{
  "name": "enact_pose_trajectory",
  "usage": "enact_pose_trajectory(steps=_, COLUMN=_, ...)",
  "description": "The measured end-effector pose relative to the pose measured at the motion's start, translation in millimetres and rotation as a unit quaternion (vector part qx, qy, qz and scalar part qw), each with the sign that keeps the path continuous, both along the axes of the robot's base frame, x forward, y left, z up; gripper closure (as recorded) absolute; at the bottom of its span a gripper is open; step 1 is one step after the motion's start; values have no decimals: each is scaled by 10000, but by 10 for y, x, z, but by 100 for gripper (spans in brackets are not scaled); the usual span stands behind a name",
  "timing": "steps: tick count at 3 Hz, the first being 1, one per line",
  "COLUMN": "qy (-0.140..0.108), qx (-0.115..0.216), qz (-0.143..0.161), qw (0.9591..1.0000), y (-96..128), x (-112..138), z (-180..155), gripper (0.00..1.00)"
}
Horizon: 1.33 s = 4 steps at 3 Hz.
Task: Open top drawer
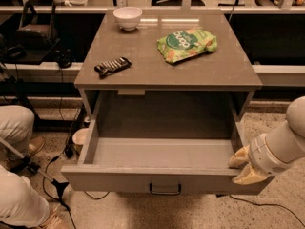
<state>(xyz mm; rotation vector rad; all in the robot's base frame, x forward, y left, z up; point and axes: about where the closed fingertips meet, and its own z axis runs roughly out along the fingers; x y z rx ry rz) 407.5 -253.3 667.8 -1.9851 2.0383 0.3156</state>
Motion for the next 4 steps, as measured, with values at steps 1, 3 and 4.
enact_pose_trajectory(steps=1, qy=-97, qx=81, qz=60, qw=9999, y=-40, x=16, z=114, gripper=36)
enact_pose_trajectory(steps=3, qy=-759, qx=289, qz=33, qw=9967, y=-322, x=39, z=810, gripper=0)
enact_pose_trajectory(steps=4, qy=-1061, qx=256, qz=-35, qw=9940, y=-480, x=70, z=1181, gripper=0)
